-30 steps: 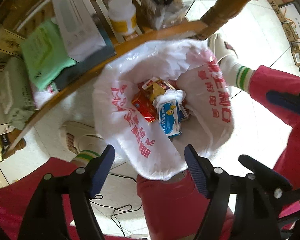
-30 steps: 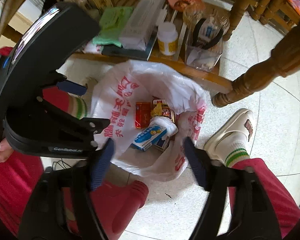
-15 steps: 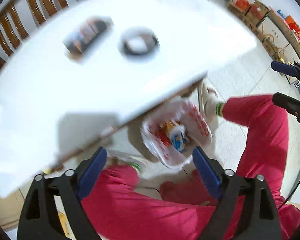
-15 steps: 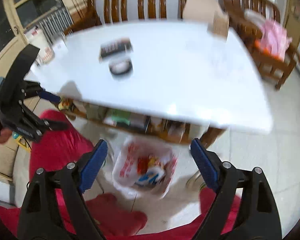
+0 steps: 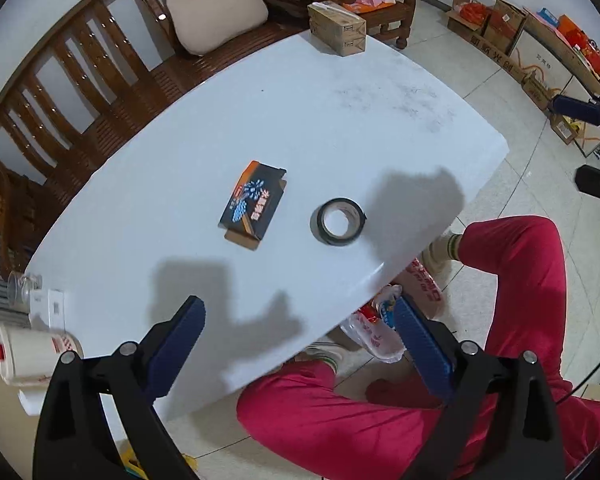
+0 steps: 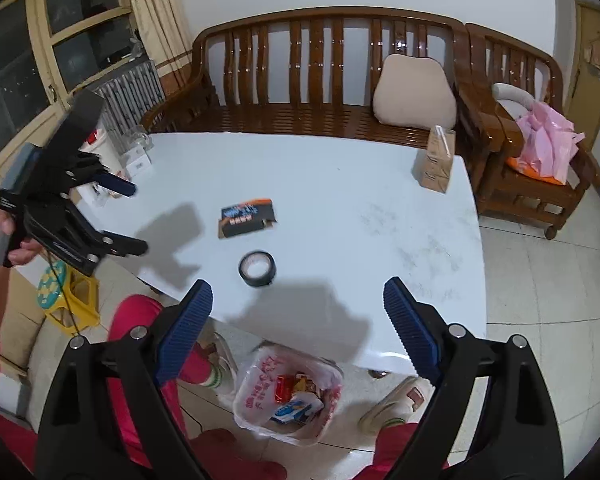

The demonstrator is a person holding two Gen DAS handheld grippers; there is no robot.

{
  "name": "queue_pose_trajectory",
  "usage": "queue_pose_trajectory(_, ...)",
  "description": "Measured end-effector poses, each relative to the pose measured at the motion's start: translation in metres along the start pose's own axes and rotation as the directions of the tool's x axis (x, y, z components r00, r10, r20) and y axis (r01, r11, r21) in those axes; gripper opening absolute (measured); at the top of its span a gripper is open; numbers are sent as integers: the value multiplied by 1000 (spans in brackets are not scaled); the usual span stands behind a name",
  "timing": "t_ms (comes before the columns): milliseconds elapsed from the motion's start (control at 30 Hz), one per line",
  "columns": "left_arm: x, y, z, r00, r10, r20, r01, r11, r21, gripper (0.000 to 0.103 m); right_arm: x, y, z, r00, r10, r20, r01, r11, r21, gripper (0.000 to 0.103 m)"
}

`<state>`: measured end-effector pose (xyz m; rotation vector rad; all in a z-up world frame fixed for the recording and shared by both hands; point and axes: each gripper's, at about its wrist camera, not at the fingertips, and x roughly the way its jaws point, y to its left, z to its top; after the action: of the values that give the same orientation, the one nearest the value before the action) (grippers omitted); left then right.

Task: Collect trash
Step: 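Move the left gripper to the dark card box while the right approaches the black tape roll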

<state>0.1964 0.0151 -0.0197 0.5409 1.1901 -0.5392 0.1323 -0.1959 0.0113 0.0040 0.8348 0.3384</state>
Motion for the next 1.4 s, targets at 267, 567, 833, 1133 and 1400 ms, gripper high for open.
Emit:
queue_pose_trajectory(267, 15, 27, 35, 998, -40, -40, 40, 999, 8, 92, 19, 4, 43, 1000, 17, -21, -18, 999, -38, 86)
queue_pose_trajectory(567, 39, 38, 56, 996, -48, -78, 53, 997, 57, 92, 59, 20, 67, 992, 64, -109, -74, 993, -92, 86)
queue_pose_trajectory(833, 79, 52, 61, 990, -65, -124, 74, 995, 73, 92, 100, 24, 70, 979, 69, -191, -92, 989, -119, 86)
queue_pose_trajectory(1133, 127, 70, 67, 976, -97, -193, 107, 993, 41, 92, 144, 26, 63, 956, 75, -284, -118, 983, -139, 86)
queue_pose_trajectory(1400, 154, 79, 72, 967, -117, -226, 127, 991, 30, 92, 189, 28, 46, 924, 53, -379, -125, 978, -169, 86)
